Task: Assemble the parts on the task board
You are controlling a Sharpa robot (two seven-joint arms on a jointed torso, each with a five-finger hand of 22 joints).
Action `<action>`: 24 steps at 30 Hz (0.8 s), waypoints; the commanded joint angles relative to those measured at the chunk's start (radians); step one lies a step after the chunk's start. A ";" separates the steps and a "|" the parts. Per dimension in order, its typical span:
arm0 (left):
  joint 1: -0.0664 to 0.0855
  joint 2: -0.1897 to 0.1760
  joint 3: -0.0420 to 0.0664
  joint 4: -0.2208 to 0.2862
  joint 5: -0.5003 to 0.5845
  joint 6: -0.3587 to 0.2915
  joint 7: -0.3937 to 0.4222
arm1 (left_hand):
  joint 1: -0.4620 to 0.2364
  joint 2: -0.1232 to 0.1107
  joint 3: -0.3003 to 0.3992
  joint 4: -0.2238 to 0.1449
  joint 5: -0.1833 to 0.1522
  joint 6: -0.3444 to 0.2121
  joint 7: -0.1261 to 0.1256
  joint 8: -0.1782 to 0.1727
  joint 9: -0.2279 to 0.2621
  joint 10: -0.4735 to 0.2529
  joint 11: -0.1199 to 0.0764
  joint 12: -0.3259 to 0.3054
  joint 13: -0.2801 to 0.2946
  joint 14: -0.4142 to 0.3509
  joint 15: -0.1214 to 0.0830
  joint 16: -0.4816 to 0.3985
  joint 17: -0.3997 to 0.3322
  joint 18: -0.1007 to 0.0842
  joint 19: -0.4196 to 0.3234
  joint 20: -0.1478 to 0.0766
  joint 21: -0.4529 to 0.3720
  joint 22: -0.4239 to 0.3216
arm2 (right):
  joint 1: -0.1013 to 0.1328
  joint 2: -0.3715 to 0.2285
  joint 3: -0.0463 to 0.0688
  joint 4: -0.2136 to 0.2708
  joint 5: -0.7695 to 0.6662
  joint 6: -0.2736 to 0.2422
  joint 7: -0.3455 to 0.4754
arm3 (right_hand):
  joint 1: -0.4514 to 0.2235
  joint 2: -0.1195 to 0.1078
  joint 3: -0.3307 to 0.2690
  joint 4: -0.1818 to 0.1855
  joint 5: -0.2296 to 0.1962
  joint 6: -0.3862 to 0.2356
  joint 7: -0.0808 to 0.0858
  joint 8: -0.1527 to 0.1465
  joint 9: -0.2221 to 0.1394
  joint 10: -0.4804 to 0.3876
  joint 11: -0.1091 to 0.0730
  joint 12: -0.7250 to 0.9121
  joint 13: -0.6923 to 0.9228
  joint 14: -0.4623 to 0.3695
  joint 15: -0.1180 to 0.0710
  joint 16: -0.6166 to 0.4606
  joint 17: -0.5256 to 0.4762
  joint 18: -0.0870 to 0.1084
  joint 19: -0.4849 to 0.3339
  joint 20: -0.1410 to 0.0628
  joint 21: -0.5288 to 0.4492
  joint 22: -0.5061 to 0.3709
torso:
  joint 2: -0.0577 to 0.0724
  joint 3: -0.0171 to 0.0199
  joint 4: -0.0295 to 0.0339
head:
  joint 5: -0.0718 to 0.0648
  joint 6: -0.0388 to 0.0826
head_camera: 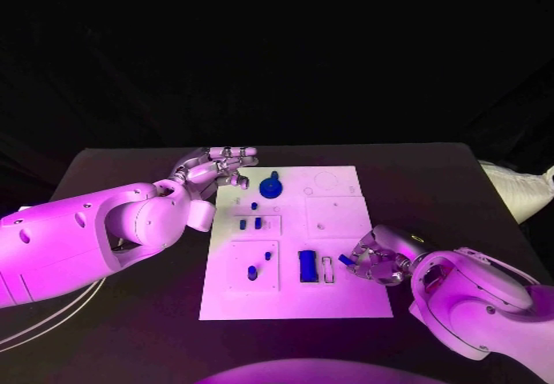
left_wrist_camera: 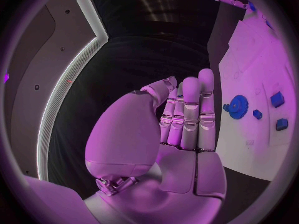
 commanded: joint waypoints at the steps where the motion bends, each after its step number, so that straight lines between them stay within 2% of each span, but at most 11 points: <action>1: 0.000 0.002 0.000 0.002 -0.004 0.020 0.004 | 0.003 0.011 -0.001 -0.004 -0.001 -0.006 0.000 -0.001 0.000 -0.004 0.001 0.003 -0.001 -0.007 0.000 0.005 -0.001 0.019 -0.004 0.001 -0.003 -0.001 | 0.000 0.004 0.000 0.002 0.102 -0.035 0.021 | -0.022 -0.005 -0.001 0.011 0.020 0.014 -0.008 0.002 0.022 0.027 -0.018 0.002 -0.099 0.089 0.003 0.007 0.184 -0.020 0.009 0.001 0.005 0.002 | 0.001 -0.0004 0.0001 | 0.003 -0.002; 8: 0.000 0.004 0.000 0.002 -0.004 0.021 0.003 | 0.003 0.011 -0.001 -0.004 -0.001 -0.006 0.000 -0.001 0.000 -0.004 0.001 0.003 -0.001 -0.007 0.000 0.005 -0.001 0.019 -0.004 0.001 -0.003 -0.001 | 0.001 0.020 0.000 -0.008 0.141 0.007 0.017 | -0.063 -0.016 -0.019 0.030 0.071 0.020 -0.008 0.002 0.029 0.029 -0.019 0.005 -0.095 0.089 0.002 0.007 0.186 -0.021 0.009 0.000 0.006 0.003 | 0.000 -0.0006 0.0007 | 0.000 -0.005; 12: 0.000 0.004 0.000 0.003 -0.004 0.021 0.003 | 0.003 0.011 -0.001 -0.004 -0.001 -0.006 0.000 -0.001 0.000 -0.004 0.001 0.003 -0.001 -0.007 0.000 0.005 -0.001 0.019 -0.004 0.001 -0.003 -0.001 | 0.000 0.036 0.000 -0.017 0.154 0.024 0.013 | -0.094 -0.019 -0.040 0.049 0.129 0.023 -0.009 0.002 0.033 0.032 -0.019 0.011 -0.090 0.090 0.002 0.008 0.188 -0.021 0.010 0.000 0.006 0.004 | 0.000 -0.0003 0.0000 | 0.001 -0.006; 22: 0.000 0.006 0.000 0.002 -0.004 0.021 0.001 | 0.003 0.011 -0.001 -0.004 -0.001 -0.006 0.000 -0.001 0.000 -0.004 0.001 0.003 -0.001 -0.007 0.000 0.005 -0.001 0.019 -0.004 0.001 -0.003 -0.001 | 0.000 0.070 -0.001 -0.045 0.162 0.033 -0.001 | -0.117 -0.017 -0.065 0.063 0.156 0.030 -0.012 0.004 0.041 0.034 -0.021 0.014 -0.085 0.090 0.000 0.010 0.191 -0.021 0.010 -0.001 0.006 0.005 | -0.001 -0.0004 0.0008 | 0.004 -0.005; 24: 0.000 0.006 0.000 0.001 -0.004 0.021 0.001 | 0.003 0.011 -0.001 -0.004 -0.001 -0.006 0.000 -0.001 0.000 -0.004 0.001 0.003 -0.001 -0.007 0.000 0.005 -0.001 0.019 -0.004 0.001 -0.003 -0.001 | 0.000 0.076 -0.001 -0.049 0.163 0.036 -0.003 | -0.122 -0.016 -0.069 0.065 0.160 0.031 -0.012 0.004 0.042 0.034 -0.021 0.014 -0.085 0.090 0.000 0.010 0.191 -0.021 0.010 -0.001 0.006 0.005 | 0.000 0.0004 -0.0008 | 0.005 -0.005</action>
